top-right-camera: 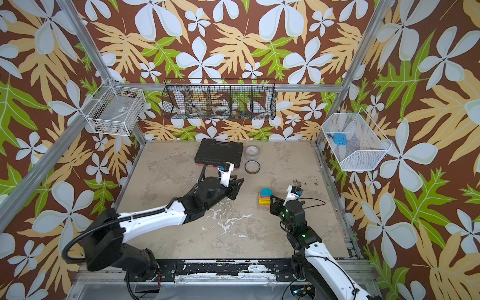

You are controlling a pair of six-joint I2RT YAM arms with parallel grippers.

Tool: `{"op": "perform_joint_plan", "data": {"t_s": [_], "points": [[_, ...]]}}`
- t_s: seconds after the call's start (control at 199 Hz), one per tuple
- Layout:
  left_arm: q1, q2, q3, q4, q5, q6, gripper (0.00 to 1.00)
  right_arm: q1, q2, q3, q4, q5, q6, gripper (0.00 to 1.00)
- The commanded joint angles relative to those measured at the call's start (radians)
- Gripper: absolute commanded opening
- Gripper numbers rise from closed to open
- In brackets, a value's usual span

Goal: Build the wood block tower

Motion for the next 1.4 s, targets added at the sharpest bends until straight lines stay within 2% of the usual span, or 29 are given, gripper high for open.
{"op": "perform_joint_plan", "data": {"t_s": [0.0,0.105,0.17,0.251,0.301,0.346,0.486,0.536,0.632,0.682,0.777,0.832,0.887,0.933,1.008,1.213,1.394], "points": [[0.002,-0.139,-0.089,0.034,-0.154,-0.016,0.43,0.001,-0.079,0.011,-0.088,0.051,0.029,0.34],[0.02,-0.306,-0.194,0.007,-0.289,-0.035,0.51,0.0,-0.171,0.055,-0.19,0.096,0.035,0.4],[0.055,-0.405,-0.258,-0.021,-0.383,-0.069,0.67,0.0,-0.209,0.096,-0.233,0.131,0.023,0.49],[0.127,-0.516,-0.337,-0.045,-0.492,-0.11,0.98,0.0,-0.215,0.175,-0.258,0.215,0.0,0.74],[0.171,-0.573,-0.391,-0.027,-0.545,-0.09,1.0,0.001,-0.188,0.25,-0.275,0.269,-0.039,0.9],[0.212,-0.612,-0.439,0.016,-0.554,-0.023,1.0,0.001,-0.148,0.317,-0.278,0.333,-0.084,1.0],[0.35,-0.657,-0.529,0.099,-0.483,0.181,1.0,-0.001,0.033,0.51,-0.255,0.536,-0.242,1.0],[0.407,-0.659,-0.564,0.149,-0.476,0.221,1.0,-0.004,0.097,0.507,-0.145,0.589,-0.328,1.0],[0.539,-0.657,-0.621,0.205,-0.458,0.208,1.0,-0.03,0.224,0.484,0.076,0.639,-0.519,1.0],[0.622,-0.642,-0.66,0.257,-0.423,0.204,1.0,-0.098,0.295,0.491,0.121,0.589,-0.528,1.0],[0.772,-0.572,-0.731,0.353,-0.358,0.142,1.0,-0.3,0.409,0.5,0.109,0.315,-0.464,0.99],[0.832,-0.519,-0.779,0.432,-0.316,0.109,1.0,-0.348,0.464,0.476,0.127,0.29,-0.491,0.98],[0.857,-0.475,-0.816,0.508,-0.3,0.08,1.0,-0.352,0.498,0.442,0.157,0.332,-0.562,0.98],[0.86,-0.438,-0.837,0.579,-0.298,0.083,1.0,-0.35,0.51,0.41,0.172,0.373,-0.54,0.99],[0.861,-0.36,-0.839,0.656,-0.305,0.093,1.0,-0.351,0.509,0.332,0.273,0.339,-0.555,0.99],[0.862,-0.262,-0.798,0.682,-0.228,0.134,1.0,-0.35,0.518,0.202,0.418,0.44,-0.551,1.0],[0.861,-0.2,-0.764,0.703,-0.102,0.14,1.0,-0.349,0.601,0.061,0.636,0.408,-0.527,1.0]]}}
